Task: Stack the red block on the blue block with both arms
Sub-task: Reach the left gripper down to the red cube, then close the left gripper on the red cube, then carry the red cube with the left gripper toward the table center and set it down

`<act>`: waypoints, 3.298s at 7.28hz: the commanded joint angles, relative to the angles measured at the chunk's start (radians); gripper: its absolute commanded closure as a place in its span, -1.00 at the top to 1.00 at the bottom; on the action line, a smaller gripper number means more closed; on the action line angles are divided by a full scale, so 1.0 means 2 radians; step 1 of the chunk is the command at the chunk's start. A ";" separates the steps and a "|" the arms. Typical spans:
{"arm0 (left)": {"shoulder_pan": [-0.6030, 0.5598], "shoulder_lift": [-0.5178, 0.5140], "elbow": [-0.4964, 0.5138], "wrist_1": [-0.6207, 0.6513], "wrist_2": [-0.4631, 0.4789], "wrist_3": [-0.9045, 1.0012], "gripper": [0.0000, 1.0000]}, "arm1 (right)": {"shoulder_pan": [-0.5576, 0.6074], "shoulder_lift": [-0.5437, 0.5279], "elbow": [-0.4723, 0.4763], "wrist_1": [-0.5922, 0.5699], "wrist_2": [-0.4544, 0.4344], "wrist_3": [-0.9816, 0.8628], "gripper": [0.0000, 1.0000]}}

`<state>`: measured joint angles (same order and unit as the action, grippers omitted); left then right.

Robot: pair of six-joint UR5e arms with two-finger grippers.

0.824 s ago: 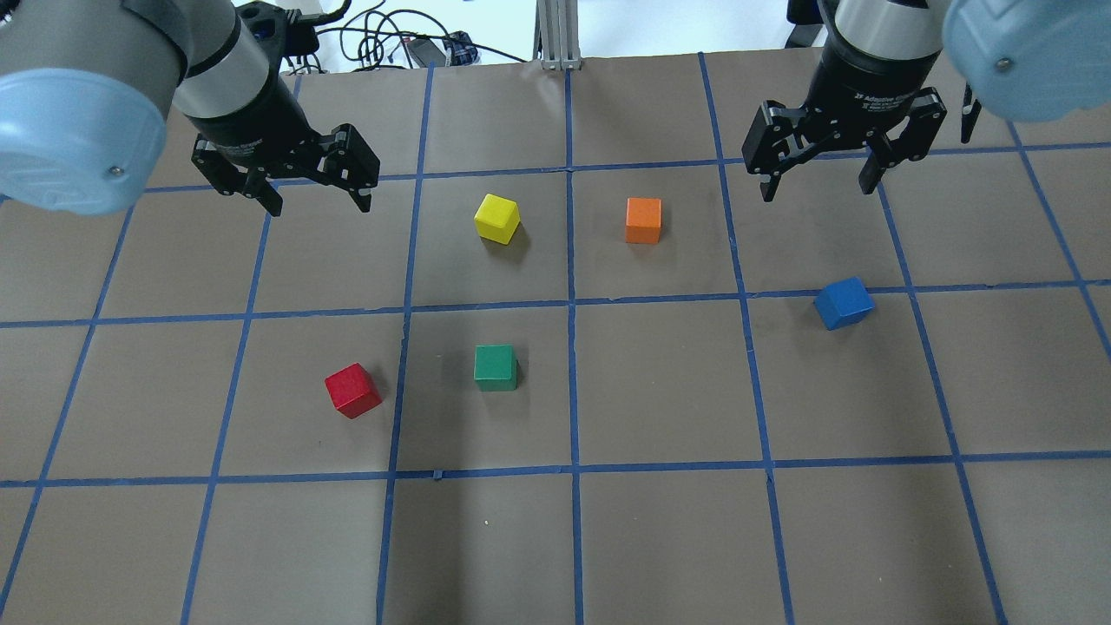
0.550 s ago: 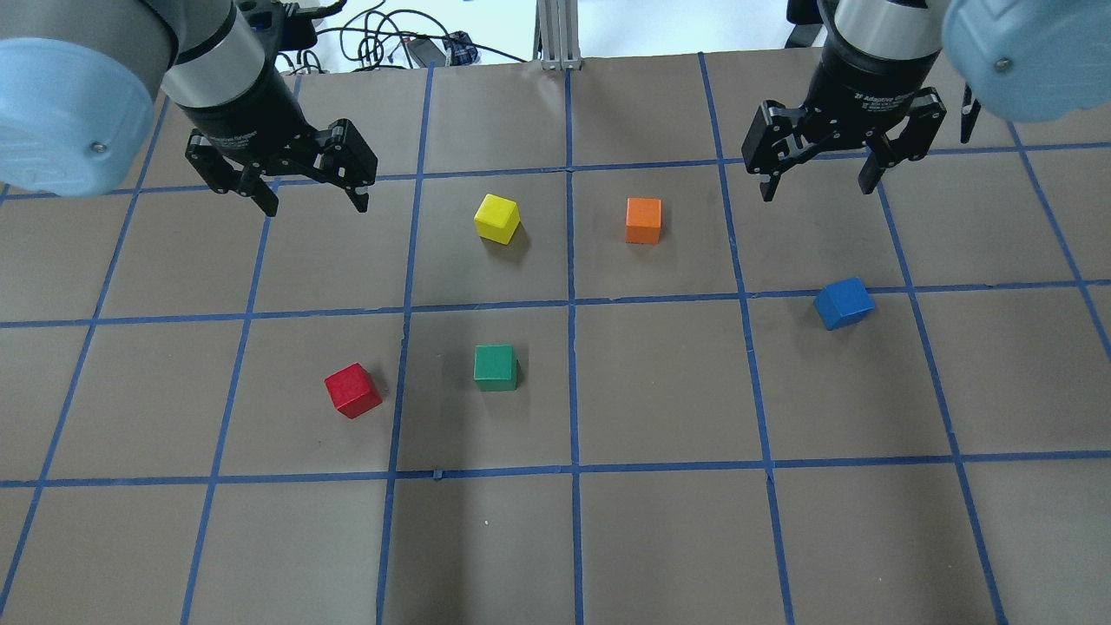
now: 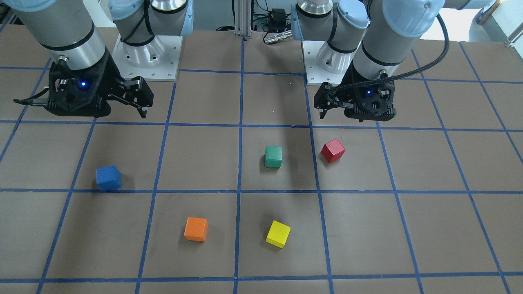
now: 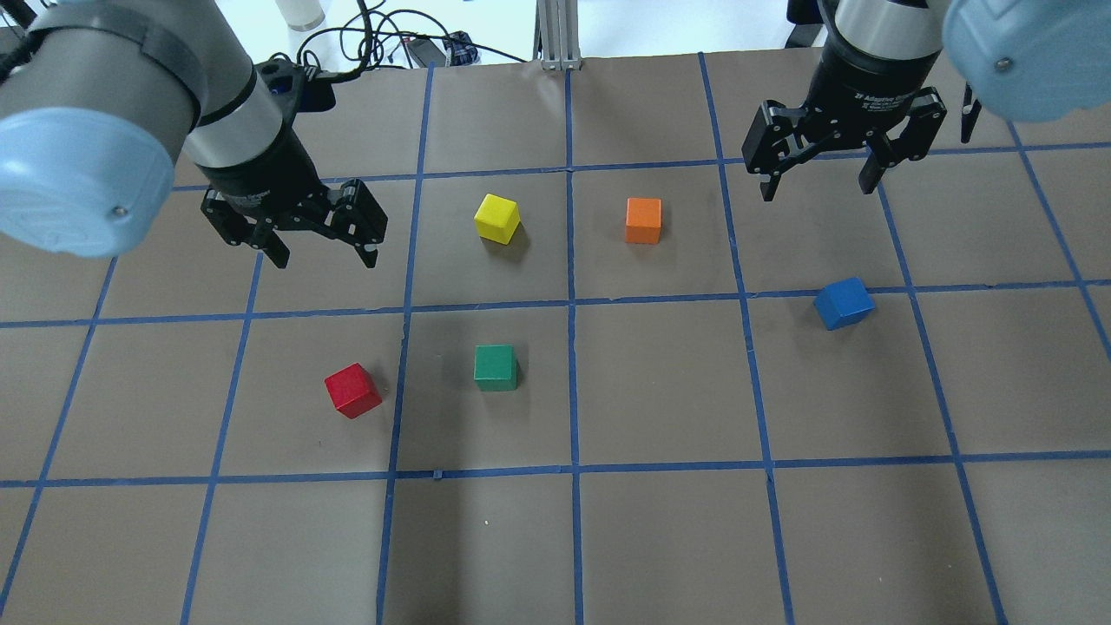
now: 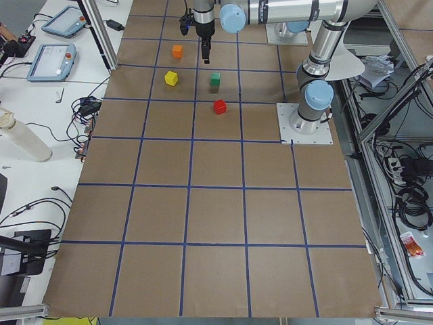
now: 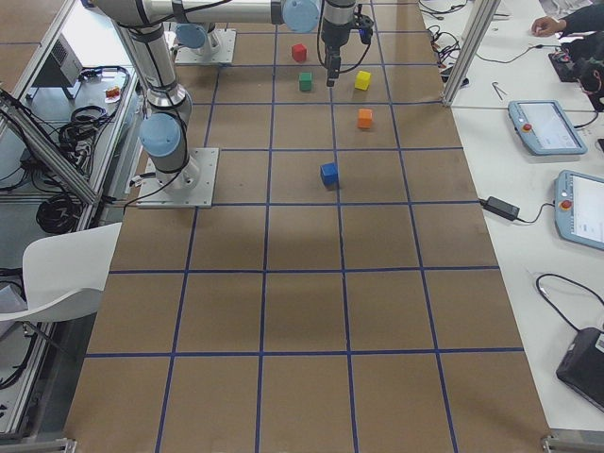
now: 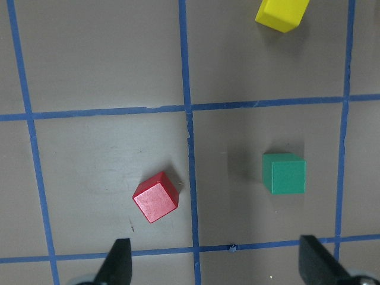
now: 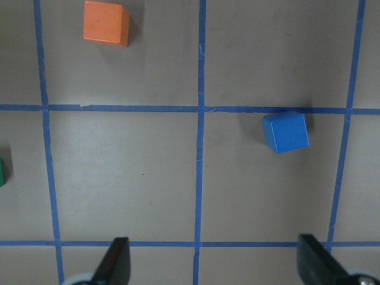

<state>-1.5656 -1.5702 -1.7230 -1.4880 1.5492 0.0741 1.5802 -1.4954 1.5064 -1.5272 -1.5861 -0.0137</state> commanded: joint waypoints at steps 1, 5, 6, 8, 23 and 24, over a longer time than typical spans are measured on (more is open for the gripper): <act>0.024 0.016 -0.110 0.123 -0.001 0.011 1.00 | 0.000 0.000 0.000 0.000 0.000 0.000 1.00; 0.062 0.020 -0.266 0.257 -0.002 -0.093 1.00 | -0.001 -0.001 0.000 0.000 -0.003 0.000 1.00; 0.062 0.007 -0.279 0.299 0.001 -0.093 1.00 | 0.000 -0.002 0.000 0.000 -0.003 0.000 1.00; 0.062 -0.012 -0.294 0.306 0.000 -0.106 0.72 | -0.001 -0.002 0.000 0.000 -0.004 0.000 1.00; -0.015 -0.045 -0.237 0.364 -0.017 -0.106 -1.00 | -0.001 -0.006 0.000 -0.006 -0.001 0.000 1.00; -0.057 -0.056 -0.190 0.320 -0.023 -0.098 -1.00 | 0.000 -0.006 0.000 -0.007 -0.002 0.000 1.00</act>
<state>-1.5886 -1.6609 -2.2010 -0.7745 1.5221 -0.1394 1.5787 -1.5074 1.5064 -1.5383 -1.5926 -0.0139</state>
